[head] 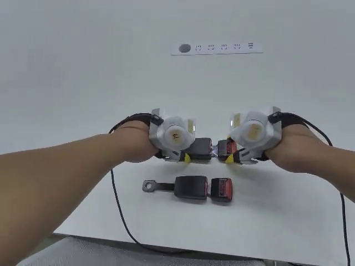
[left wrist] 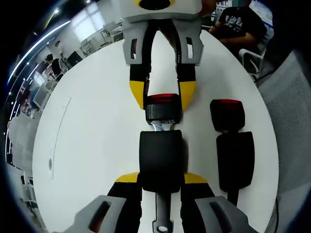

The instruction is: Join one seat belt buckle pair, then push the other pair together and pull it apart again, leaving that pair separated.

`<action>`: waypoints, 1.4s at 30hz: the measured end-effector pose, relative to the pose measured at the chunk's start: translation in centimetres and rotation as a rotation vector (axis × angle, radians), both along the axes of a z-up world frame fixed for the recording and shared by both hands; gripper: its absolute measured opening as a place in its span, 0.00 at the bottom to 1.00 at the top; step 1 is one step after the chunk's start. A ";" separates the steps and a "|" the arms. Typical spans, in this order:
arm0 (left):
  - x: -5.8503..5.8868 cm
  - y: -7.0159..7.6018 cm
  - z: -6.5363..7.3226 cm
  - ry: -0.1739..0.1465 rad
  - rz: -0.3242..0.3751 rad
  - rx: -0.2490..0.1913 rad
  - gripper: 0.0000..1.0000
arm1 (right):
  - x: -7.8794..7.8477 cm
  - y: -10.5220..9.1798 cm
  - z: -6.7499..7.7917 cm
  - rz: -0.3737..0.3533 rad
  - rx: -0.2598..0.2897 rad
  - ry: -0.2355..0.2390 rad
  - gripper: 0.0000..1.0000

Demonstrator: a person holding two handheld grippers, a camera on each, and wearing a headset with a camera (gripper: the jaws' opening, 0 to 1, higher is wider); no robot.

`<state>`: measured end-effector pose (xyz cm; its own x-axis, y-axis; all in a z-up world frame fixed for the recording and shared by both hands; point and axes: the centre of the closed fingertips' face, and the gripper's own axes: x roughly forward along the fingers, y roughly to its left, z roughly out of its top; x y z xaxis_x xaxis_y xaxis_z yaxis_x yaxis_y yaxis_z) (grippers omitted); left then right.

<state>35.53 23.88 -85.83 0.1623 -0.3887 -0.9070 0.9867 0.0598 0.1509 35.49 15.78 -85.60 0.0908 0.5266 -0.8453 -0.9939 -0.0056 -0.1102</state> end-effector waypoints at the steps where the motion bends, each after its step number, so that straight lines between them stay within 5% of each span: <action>1: 0.1 0.0 0.0 0.003 0.002 0.004 0.30 | 0.1 -0.5 -0.1 0.004 -0.007 -0.010 0.30; 8: 0.1 -0.1 -0.1 0.012 -0.008 0.012 0.30 | -0.3 -3.3 -0.2 -0.023 -0.008 -0.009 0.30; 18: 0.1 -0.2 0.0 0.003 -0.009 0.016 0.31 | -0.7 -10.9 -0.1 -0.107 -0.046 0.002 0.31; 23: 0.1 -0.2 0.1 0.001 0.003 0.017 0.32 | -1.0 -14.0 0.0 -0.154 -0.083 -0.013 0.33; 25: 0.1 -0.2 0.1 0.002 0.005 0.023 0.32 | -1.0 -14.5 -0.1 -0.112 -0.131 -0.068 0.34; 26: 0.1 -0.2 0.1 0.002 0.005 0.029 0.32 | -1.4 -14.4 -0.1 -0.122 -0.122 -0.052 0.35; 30: 0.1 -0.3 0.3 -0.070 -0.101 0.071 0.33 | -1.5 -14.9 0.2 -0.154 -0.134 -0.073 0.41; 32: -0.4 0.0 0.3 -0.055 -0.058 0.073 0.35 | -1.3 -15.4 0.6 -0.173 -0.128 -0.085 0.46; 35: -0.7 0.9 0.9 -0.076 -0.019 0.068 0.39 | -1.5 -16.1 1.2 -0.211 -0.118 -0.091 0.49; 39: -1.4 2.5 2.8 -0.091 0.108 0.008 0.43 | -2.3 -16.4 2.9 -0.299 -0.057 -0.093 0.51; 42: -2.2 3.6 4.6 -0.137 0.188 -0.061 0.46 | -3.8 -16.2 3.9 -0.344 -0.025 -0.088 0.52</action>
